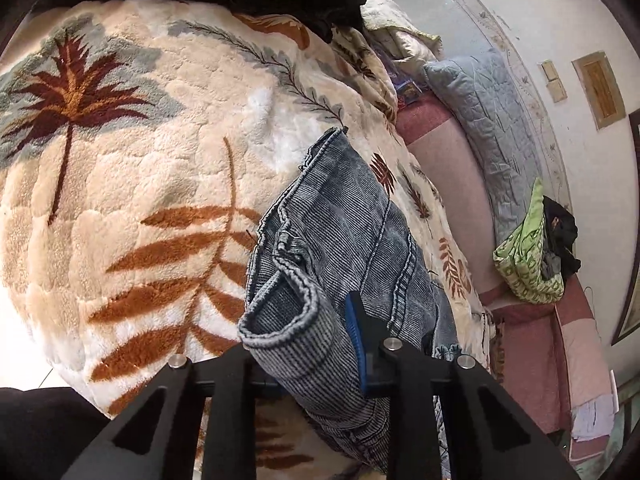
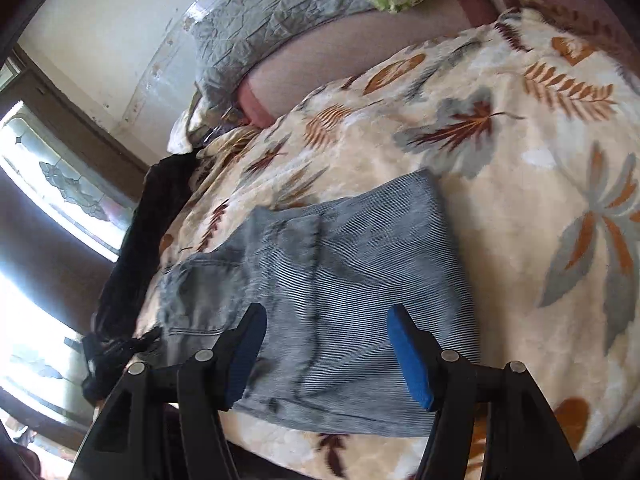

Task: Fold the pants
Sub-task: 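Grasp the folded jeans edge with the left tool while the right tool grasps the seat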

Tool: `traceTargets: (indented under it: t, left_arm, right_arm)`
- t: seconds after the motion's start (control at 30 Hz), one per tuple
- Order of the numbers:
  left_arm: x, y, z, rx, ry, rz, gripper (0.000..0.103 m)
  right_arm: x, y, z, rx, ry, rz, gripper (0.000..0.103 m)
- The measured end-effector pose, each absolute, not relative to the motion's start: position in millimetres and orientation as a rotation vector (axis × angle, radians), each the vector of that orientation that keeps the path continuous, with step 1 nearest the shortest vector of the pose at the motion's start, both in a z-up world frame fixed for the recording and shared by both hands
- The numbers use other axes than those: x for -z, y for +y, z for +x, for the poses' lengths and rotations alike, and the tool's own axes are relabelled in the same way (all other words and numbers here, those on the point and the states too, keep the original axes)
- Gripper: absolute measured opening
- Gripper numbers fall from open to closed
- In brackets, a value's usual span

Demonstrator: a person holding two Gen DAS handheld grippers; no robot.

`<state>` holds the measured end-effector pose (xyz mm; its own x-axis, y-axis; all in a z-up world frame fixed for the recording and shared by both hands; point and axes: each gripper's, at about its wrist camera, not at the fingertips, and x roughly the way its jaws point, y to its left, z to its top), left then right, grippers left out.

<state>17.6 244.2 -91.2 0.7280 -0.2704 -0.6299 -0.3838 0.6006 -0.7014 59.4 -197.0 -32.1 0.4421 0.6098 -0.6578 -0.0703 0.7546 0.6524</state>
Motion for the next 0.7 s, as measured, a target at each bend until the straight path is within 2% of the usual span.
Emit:
traceTargets:
  t: [0.2, 0.37, 0.43, 0.6, 0.7]
  left_arm:
    - [85.4, 242.5, 16.7, -0.050, 0.760, -0.916, 0.018]
    - [84.7, 241.9, 16.7, -0.059, 0.763, -0.886, 0.018]
    - [82.8, 239.5, 17.2, -0.068, 0.767, -0.857, 0.018]
    - [80.9, 235.2, 21.1, -0.089, 0.777, -0.818, 0.018]
    - [79.9, 233.0, 22.6, -0.095, 0.777, -0.803, 0.018]
  right_arm:
    - [28.7, -75.6, 123.5, -0.673, 1.234, 0.586, 0.069]
    - [90.4, -8.2, 179.2, -0.637, 1.497, 0.633, 0.072]
    - [88.5, -8.3, 178.5, -0.602, 1.482, 0.680, 0.074]
    - [46.4, -7.9, 167.5, -0.644, 1.404, 0.585, 0.076]
    - [71.0, 2.0, 167.7, -0.593, 1.484, 0.507, 0.080]
